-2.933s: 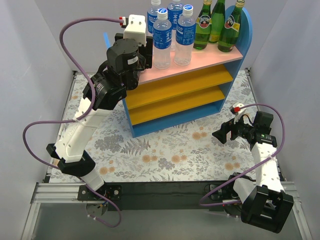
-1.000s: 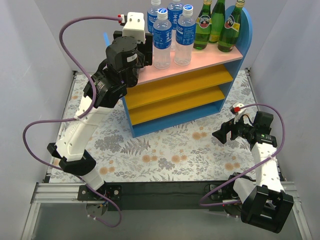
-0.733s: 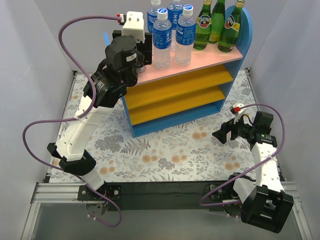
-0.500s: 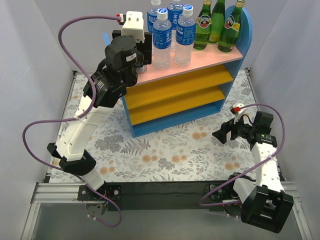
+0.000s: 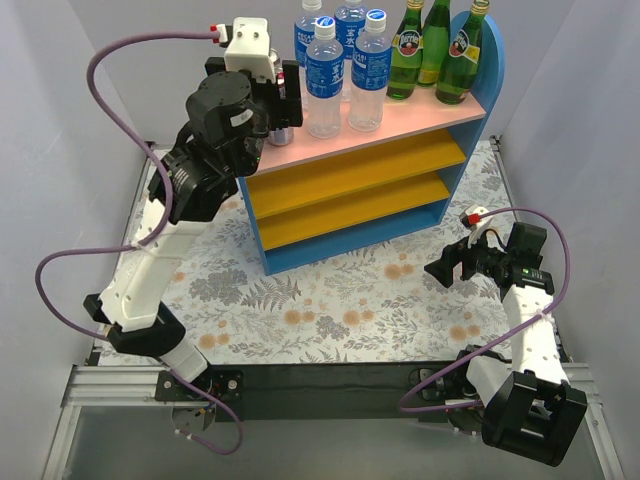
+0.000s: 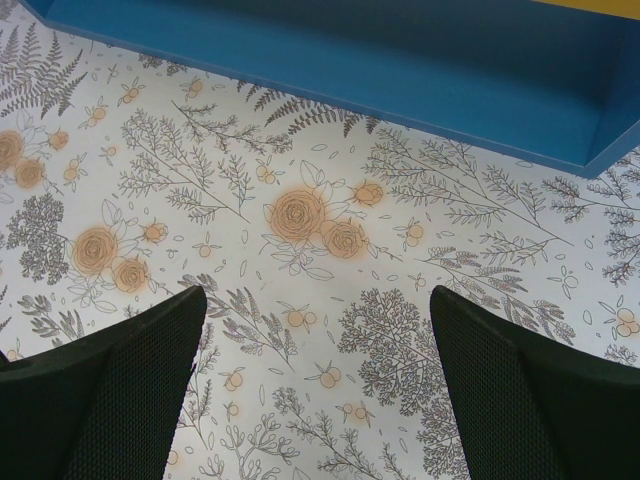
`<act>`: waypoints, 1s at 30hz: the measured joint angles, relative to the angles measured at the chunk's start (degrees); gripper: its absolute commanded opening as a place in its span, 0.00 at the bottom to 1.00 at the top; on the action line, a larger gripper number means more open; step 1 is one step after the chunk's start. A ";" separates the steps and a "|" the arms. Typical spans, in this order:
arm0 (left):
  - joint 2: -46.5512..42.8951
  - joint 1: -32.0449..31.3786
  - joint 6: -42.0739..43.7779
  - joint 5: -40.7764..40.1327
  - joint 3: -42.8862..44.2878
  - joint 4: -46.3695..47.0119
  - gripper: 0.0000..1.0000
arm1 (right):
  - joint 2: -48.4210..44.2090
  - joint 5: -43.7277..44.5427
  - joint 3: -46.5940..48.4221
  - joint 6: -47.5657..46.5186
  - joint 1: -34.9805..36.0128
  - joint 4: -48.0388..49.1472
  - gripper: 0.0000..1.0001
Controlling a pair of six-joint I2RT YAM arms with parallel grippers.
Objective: Place and organize the beverage onto the shelf
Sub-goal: Place the drink on the shelf, then reset both arms
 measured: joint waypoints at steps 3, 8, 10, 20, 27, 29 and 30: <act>-1.77 0.00 -1.25 2.43 0.02 0.02 0.73 | 0.00 0.04 0.00 0.00 0.00 0.00 0.98; -5.53 0.00 -3.43 7.87 0.04 0.07 0.73 | -0.09 0.24 0.00 0.00 0.00 0.00 0.98; -7.74 0.04 -4.57 11.98 -0.26 0.44 0.73 | -0.68 0.70 0.00 -0.04 -0.02 -0.02 0.98; -24.72 0.04 -7.72 37.22 -13.40 3.19 0.73 | -10.40 9.25 0.50 1.20 -0.39 0.17 0.98; -36.20 0.04 -6.16 54.05 -42.99 8.39 0.73 | -14.23 25.40 4.98 9.11 -0.44 1.05 0.98; -38.77 0.04 -5.64 57.22 -53.88 10.58 0.73 | -15.85 30.21 5.25 11.74 -0.44 1.62 0.98; -39.76 0.04 -5.40 58.40 -59.30 11.54 0.73 | -16.63 32.79 5.25 13.07 -0.44 1.79 0.98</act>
